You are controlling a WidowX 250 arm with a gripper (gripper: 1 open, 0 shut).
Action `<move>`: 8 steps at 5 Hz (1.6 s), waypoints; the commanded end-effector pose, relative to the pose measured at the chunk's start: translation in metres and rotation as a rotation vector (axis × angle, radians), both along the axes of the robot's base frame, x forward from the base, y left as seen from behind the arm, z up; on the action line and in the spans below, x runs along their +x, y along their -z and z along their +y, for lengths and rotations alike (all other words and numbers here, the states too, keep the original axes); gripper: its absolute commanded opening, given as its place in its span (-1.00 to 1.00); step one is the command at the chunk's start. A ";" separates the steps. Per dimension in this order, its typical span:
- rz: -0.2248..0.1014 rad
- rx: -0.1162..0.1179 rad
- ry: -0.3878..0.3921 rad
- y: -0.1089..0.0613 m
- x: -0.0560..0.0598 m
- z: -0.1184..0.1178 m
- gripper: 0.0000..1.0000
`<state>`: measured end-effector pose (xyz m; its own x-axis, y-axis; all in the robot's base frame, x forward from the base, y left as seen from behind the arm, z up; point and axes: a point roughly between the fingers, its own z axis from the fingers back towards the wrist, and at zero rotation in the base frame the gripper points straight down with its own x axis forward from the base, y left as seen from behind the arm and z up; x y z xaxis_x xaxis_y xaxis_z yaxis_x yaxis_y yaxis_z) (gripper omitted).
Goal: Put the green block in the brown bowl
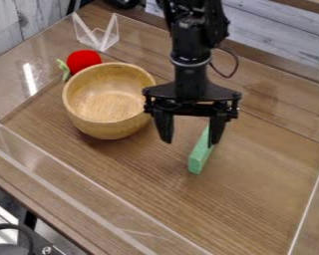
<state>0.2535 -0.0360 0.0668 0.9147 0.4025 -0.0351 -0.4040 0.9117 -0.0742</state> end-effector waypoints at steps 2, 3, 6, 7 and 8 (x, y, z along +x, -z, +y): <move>-0.042 -0.001 -0.016 0.008 0.006 -0.013 1.00; -0.053 0.001 0.018 0.018 0.007 -0.023 1.00; -0.059 0.009 0.291 0.028 0.014 -0.018 -1.00; -0.059 0.004 0.376 0.031 0.017 -0.023 1.00; -0.074 -0.006 0.445 0.029 0.021 -0.027 1.00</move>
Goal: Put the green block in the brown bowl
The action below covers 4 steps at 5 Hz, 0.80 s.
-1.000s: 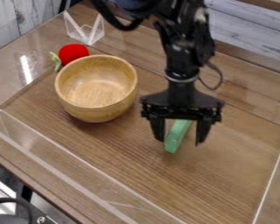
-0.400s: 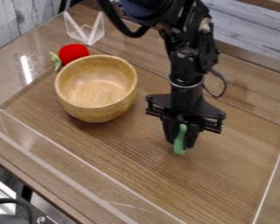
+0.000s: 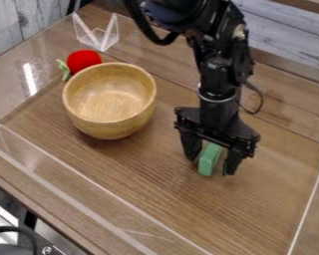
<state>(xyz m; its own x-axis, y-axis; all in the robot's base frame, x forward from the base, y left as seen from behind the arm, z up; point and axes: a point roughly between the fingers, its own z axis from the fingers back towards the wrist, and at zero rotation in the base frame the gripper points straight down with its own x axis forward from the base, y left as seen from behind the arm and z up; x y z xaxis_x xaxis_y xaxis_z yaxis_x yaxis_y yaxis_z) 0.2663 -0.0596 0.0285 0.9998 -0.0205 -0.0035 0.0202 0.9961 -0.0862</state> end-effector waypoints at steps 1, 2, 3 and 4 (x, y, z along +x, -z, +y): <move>-0.038 -0.006 0.016 -0.008 0.010 -0.008 -1.00; -0.042 -0.010 0.014 -0.011 0.009 -0.012 -1.00; -0.043 -0.020 0.049 -0.013 0.003 -0.007 1.00; -0.052 -0.027 0.076 -0.018 -0.002 -0.001 -1.00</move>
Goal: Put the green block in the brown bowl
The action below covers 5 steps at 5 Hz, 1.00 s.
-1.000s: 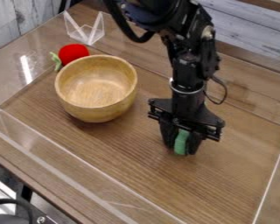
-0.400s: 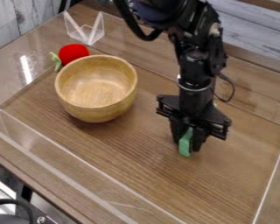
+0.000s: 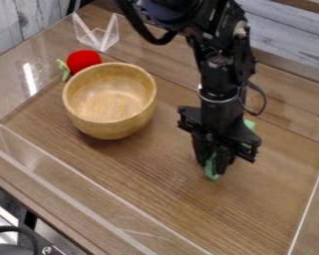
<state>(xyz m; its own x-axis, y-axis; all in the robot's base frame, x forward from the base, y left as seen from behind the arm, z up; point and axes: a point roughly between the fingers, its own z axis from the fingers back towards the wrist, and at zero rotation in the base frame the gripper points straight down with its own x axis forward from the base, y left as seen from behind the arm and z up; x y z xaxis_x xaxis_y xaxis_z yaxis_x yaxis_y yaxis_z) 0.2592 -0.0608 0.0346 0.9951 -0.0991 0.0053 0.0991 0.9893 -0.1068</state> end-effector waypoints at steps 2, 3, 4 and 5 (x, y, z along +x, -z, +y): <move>-0.089 0.003 -0.075 -0.055 0.001 0.027 -1.00; -0.101 0.020 -0.153 -0.068 0.002 0.071 -1.00; -0.106 0.037 -0.313 -0.076 0.010 0.115 -1.00; -0.102 0.046 -0.443 -0.077 0.021 0.144 -1.00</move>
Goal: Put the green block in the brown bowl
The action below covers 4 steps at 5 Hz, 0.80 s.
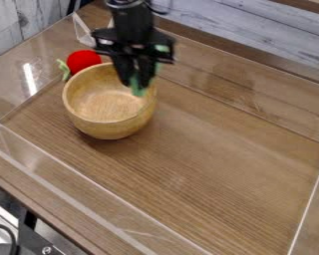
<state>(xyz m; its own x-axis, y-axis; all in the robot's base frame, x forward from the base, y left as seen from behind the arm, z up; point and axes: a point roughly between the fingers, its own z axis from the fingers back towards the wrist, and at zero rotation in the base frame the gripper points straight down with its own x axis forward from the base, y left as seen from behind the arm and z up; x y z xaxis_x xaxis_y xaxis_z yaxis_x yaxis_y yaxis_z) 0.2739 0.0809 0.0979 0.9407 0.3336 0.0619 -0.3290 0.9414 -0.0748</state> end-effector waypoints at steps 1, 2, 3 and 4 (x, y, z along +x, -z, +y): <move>-0.041 0.018 -0.006 -0.004 0.006 0.017 -1.00; -0.034 0.012 -0.013 0.007 0.006 0.027 -1.00; -0.025 0.008 -0.074 0.016 0.003 0.021 -1.00; -0.014 0.008 -0.131 0.024 0.001 0.015 -1.00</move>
<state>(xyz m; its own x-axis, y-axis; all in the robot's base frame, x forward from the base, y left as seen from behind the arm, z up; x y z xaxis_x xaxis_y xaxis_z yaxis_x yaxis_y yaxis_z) 0.2708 0.0955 0.0668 0.8897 0.4537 0.0501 -0.4500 0.8902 -0.0715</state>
